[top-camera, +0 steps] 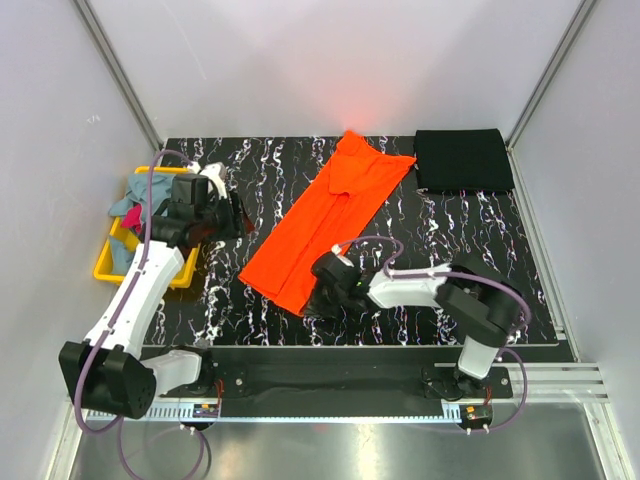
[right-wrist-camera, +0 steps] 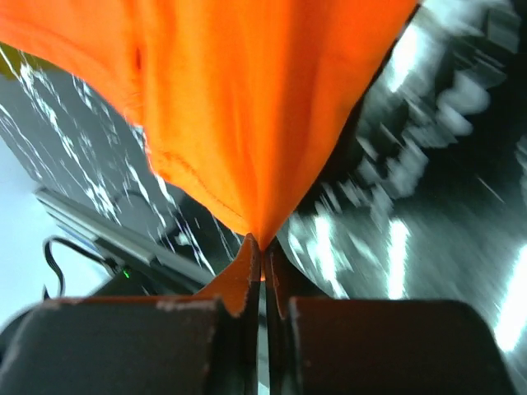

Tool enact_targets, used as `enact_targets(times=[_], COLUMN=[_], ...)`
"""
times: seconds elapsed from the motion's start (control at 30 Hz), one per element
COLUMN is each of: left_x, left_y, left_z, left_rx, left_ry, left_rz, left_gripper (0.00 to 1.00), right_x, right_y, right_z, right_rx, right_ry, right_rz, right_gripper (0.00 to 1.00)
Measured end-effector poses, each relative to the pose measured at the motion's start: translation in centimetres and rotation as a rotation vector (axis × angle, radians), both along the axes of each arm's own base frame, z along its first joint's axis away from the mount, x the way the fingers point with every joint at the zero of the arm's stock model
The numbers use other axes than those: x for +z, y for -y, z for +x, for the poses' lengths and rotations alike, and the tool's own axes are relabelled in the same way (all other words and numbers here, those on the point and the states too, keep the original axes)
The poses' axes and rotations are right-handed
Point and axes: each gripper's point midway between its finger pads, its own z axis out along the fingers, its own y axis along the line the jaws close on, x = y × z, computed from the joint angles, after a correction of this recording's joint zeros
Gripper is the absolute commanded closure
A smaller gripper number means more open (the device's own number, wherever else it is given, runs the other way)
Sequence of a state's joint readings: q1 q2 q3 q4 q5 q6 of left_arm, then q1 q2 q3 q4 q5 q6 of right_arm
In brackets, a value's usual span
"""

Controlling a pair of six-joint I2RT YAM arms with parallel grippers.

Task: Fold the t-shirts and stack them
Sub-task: Fold the tshirt

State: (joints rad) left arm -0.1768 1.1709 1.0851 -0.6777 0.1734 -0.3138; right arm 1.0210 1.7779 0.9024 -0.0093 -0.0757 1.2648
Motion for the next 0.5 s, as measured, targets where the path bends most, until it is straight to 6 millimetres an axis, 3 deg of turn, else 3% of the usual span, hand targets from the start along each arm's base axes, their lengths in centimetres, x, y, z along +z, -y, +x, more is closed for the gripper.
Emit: enact_targets(times=[0.13,0.27,0.4,0.5], left_x=[-1.3,-4.8,-8.1,-9.9], left_y=[1.6,4.5,7.9,9.2], left_z=[-0.9,-4.2,-8.8,-11.2], left_rx=[-0.056,-0.146,-0.257,-0.292], left_ry=[-0.04,-0.139,-0.244,-0.292], left_rz=[-0.058,-0.071,-0.065,-0.043], left_gripper=[0.4,0.4,0.4,0.4], right_x=[2.7,4.9,3.4,1.2], right_y=[2.8,6.4,10.4,13.4], right_z=[-1.1,-2.7,-4.9,-6.9], right_rx=[0.028,0.045,0.052,0.059], right_ry=[0.041,0.071,0.029,-0.026], right_rz=[-0.038,-0.062,-0.122,-0.206], right_gripper=[1.0,1.0,1.0,1.0])
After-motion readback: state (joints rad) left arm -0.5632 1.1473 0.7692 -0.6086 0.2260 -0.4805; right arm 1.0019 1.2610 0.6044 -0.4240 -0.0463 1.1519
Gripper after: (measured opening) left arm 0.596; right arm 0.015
